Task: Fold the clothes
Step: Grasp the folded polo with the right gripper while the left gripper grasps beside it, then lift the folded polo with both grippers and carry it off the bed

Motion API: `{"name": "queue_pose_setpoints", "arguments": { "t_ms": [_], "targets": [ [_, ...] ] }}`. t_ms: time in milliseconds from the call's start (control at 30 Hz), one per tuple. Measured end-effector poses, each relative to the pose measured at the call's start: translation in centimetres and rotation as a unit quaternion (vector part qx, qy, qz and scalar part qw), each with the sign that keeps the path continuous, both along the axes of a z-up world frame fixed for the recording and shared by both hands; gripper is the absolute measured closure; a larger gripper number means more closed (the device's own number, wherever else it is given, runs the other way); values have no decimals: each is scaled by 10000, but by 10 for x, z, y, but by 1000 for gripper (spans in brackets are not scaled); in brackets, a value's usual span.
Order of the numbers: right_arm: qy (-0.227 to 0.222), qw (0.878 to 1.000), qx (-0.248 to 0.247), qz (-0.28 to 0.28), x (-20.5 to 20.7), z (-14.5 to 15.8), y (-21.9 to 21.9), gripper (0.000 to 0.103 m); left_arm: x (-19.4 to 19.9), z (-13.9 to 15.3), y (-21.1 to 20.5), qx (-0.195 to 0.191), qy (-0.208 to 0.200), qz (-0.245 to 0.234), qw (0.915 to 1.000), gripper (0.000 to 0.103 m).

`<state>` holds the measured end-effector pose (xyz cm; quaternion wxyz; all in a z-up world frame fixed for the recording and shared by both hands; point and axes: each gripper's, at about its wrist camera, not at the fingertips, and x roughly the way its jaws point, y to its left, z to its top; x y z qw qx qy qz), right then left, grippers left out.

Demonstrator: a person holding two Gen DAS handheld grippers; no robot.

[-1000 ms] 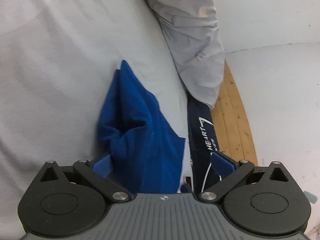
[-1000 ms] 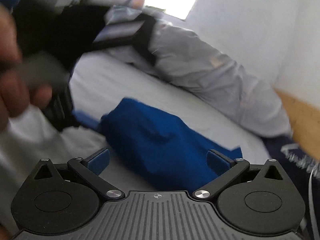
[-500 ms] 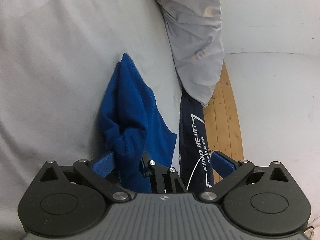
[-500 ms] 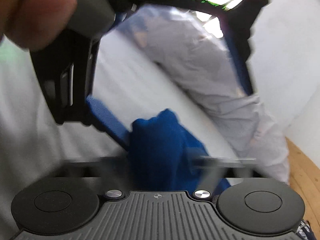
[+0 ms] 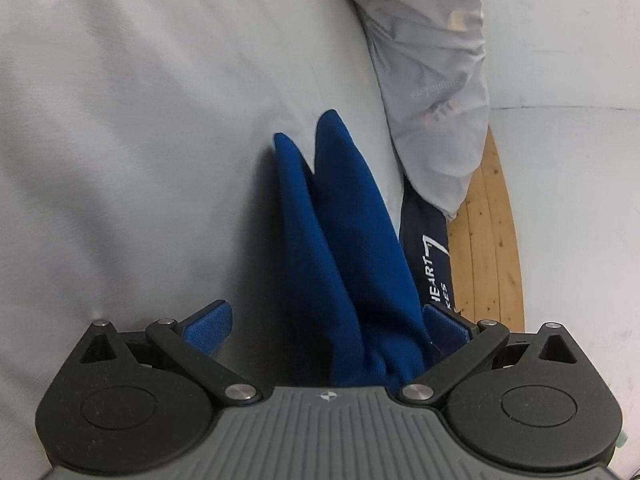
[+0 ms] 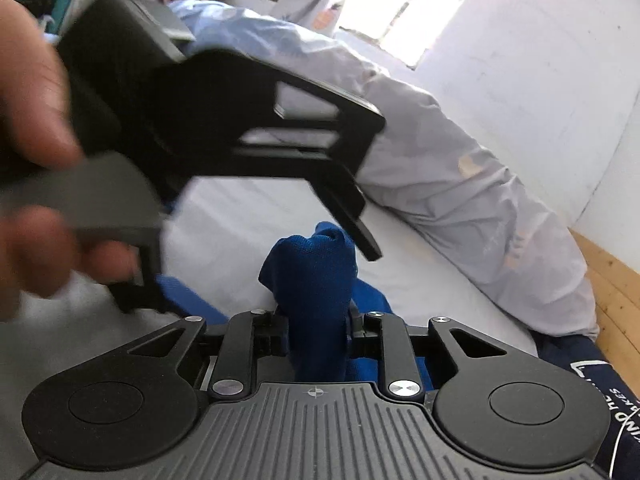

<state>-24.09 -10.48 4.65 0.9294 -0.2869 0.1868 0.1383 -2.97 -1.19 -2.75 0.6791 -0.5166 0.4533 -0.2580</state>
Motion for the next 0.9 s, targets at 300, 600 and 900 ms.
{"name": "queue_pose_setpoints", "arguments": {
  "t_ms": [300,600,900],
  "targets": [
    [-227,9996,-151,-82,-27,-15,-6,60,-6,-5,-3,-220,177,-256,9993,61],
    [-453,9956,-555,-600,-47,-36,-35,19,-11,-1,-1,-437,69,-290,9986,67],
    [-529,9873,-389,-1449,-23,-57,-76,13,-16,0,0,-679,52,-304,9972,70]
  ]
}}
